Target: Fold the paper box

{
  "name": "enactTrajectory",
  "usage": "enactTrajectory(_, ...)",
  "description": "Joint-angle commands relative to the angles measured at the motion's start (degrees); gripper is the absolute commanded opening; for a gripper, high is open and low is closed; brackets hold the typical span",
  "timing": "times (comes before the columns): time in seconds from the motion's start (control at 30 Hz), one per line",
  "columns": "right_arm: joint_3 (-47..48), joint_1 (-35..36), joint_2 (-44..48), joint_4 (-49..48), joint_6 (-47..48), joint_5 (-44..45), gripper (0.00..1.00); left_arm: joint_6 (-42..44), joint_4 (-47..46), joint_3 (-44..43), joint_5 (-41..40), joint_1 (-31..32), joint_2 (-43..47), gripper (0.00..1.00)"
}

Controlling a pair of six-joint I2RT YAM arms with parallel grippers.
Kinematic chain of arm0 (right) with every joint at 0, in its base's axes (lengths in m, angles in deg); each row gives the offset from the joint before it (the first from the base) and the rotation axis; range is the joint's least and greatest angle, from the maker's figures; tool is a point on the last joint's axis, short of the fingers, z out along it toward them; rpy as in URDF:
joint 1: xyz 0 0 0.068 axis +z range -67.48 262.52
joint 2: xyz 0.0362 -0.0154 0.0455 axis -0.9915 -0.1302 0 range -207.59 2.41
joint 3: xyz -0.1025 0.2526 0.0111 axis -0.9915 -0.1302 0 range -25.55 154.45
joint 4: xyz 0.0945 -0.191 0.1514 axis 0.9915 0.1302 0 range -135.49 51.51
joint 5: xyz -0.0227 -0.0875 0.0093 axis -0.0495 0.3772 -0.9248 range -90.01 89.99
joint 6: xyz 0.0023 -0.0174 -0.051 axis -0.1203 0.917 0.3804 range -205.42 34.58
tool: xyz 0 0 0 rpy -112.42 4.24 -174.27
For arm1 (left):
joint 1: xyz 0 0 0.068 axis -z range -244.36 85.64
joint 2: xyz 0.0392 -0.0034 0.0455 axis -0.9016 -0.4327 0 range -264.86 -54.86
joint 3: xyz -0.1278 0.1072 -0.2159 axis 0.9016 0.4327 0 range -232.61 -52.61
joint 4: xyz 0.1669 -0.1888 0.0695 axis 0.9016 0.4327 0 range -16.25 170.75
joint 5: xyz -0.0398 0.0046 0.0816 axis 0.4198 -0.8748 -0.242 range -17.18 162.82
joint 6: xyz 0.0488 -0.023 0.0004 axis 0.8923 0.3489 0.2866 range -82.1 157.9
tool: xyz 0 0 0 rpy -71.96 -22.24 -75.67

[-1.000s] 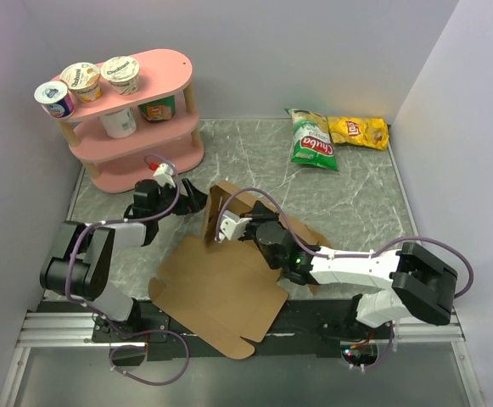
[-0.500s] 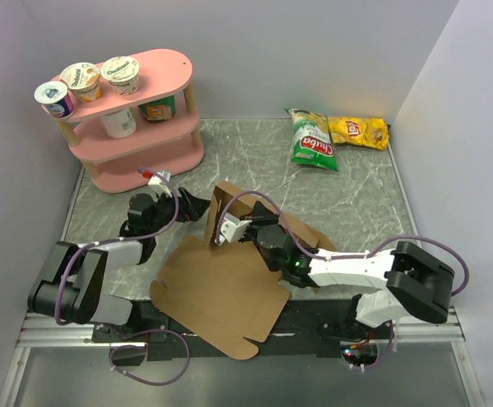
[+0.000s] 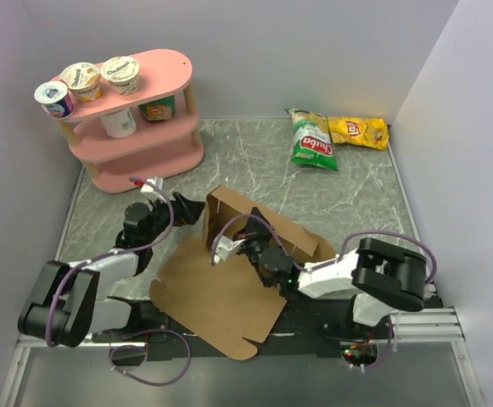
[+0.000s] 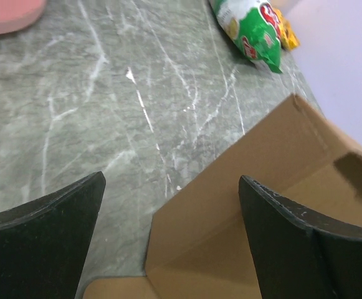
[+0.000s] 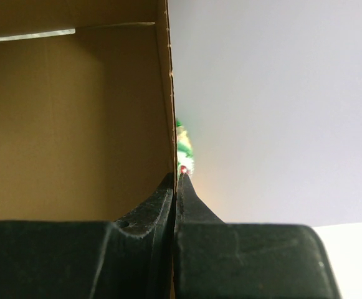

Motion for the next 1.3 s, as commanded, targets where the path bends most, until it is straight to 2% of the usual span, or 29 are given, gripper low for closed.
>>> enactTrajectory(0.0, -0.96, 2.02, -4.73, -18.67, 8.4, 2.08, 0.0, -2.55, 3.18, 1.84, -6.18, 0.44, 4.85, 0.95)
enactTrajectory(0.07, 0.18, 2.37, -6.67, -20.56, 10.96, 1.83, 0.0, -2.82, 3.8, 2.81, -7.16, 0.35, 6.43, 0.96)
enactTrajectory(0.37, 5.18, 1.06, -6.93, -13.88, 12.36, -3.44, 0.0, -4.31, -1.12, 4.4, -5.14, 0.35, 2.05, 0.95)
enactTrajectory(0.57, 8.17, -1.4, -8.78, -14.14, 16.84, -6.6, 0.0, -5.81, -4.81, 1.85, -3.12, 0.35, -2.25, 0.95)
enactTrajectory(0.7, 9.5, -3.07, -7.82, -9.24, 15.71, -8.45, 0.0, -5.2, -5.43, -0.43, -1.8, 0.35, -4.9, 0.95)
enactTrajectory(0.9, 9.94, -2.99, -10.09, -11.14, 17.81, -8.28, 0.0, -4.05, -4.72, 1.49, -5.05, -0.96, -4.38, 0.97)
enactTrajectory(1.03, 8.54, -2.9, -10.28, -10.8, 16.06, -7.67, 0.0, -4.06, -8.32, 4.75, -3.83, -1.23, -3.15, 0.98)
enactTrajectory(1.27, 7.21, -2.9, -7.2, -5.89, 8.69, -7.31, 0.0, -0.36, -11.74, 5.89, 4.17, -1.14, -2.53, 0.97)
